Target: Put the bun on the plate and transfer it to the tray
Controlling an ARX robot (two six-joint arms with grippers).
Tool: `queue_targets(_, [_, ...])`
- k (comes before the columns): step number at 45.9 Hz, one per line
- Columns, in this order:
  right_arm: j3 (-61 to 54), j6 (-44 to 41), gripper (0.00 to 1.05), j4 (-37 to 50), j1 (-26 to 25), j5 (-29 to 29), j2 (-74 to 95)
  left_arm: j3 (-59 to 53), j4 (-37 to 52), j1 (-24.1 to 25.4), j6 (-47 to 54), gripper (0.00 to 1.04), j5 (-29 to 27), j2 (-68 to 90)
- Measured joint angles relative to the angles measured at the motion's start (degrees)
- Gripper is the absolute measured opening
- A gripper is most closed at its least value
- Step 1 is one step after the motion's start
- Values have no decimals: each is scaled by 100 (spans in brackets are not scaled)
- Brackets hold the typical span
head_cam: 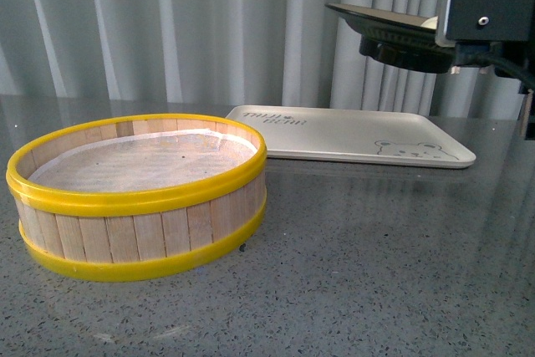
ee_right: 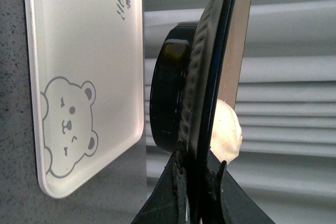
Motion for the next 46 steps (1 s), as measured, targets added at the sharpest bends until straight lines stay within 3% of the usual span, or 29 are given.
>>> queue_targets(11, [1027,-238,3,-815,44,-138,914,0,0,0,0,98,0,0])
queue_targets(46, [3058,-656,3,-1652,92,50,2625,0,0,0,0,98,0,0])
